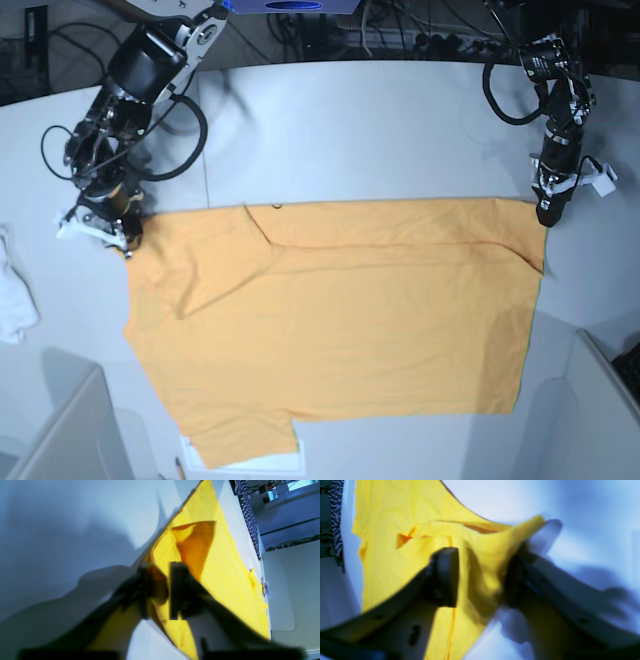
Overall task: Fold the T-shirt properly
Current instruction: 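Pull the shoulders apart and back, stretching the collar edge taut, then lower the shoulders onto the table and open both grippers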
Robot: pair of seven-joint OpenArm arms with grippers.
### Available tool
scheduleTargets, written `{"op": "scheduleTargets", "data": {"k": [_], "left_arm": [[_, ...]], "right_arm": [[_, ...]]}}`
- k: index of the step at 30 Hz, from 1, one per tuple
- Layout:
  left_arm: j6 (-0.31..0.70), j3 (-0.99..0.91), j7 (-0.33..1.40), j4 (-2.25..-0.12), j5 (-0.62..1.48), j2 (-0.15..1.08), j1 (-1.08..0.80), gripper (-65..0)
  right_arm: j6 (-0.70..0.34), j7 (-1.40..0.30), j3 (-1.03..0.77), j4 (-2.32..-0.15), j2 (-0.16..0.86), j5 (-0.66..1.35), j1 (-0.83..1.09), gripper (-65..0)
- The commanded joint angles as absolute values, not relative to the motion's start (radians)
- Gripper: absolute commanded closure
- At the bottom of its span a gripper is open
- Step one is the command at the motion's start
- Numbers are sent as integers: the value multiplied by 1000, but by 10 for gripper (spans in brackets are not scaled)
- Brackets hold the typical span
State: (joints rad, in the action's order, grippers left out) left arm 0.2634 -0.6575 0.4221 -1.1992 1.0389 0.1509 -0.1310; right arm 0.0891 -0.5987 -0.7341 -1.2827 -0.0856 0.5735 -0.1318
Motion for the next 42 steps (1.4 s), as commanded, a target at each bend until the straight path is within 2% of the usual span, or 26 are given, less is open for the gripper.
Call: {"op": "scheduleTargets", "data": {"k": [1, 2, 3, 8, 11, 17, 23, 27, 32, 42], "left_arm": [[240, -656, 446, -1185, 1044, 153, -137, 0], [240, -650, 446, -1194, 1036, 153, -136, 0], [240, -634, 446, -1199, 1024, 153, -136, 0], [239, -578, 446, -1288, 967, 171, -127, 0], [236, -581, 450, -1349, 966, 173, -136, 0], [193, -648, 561, -1469, 966, 196, -163, 0], [186, -762, 716, -1590, 961, 196, -111, 0], [186, -814, 811, -1638, 960, 194, -157, 0], [193, -828, 816, -1633, 960, 193, -277, 0], [193, -832, 817, -1670, 960, 176, -381, 0]], "right_arm": [[113, -636, -734, -1282, -87, 550, -128, -114], [113, -636, -733, -1283, -87, 550, -130, -38], [113, -638, -733, -1285, -87, 550, -131, 0], [117, -653, -733, -1296, -64, 555, -147, 0], [119, -723, -739, -1357, -53, 556, -150, 0], [120, -851, -742, -1557, -67, 556, -133, 0], [150, -934, -754, -1669, -67, 556, -173, 0], [165, -1013, -788, -1696, -73, 556, -147, 0], [165, -978, -783, -1693, -76, 556, -39, 0], [160, -960, -783, -1661, -65, 556, 79, 0]]}}
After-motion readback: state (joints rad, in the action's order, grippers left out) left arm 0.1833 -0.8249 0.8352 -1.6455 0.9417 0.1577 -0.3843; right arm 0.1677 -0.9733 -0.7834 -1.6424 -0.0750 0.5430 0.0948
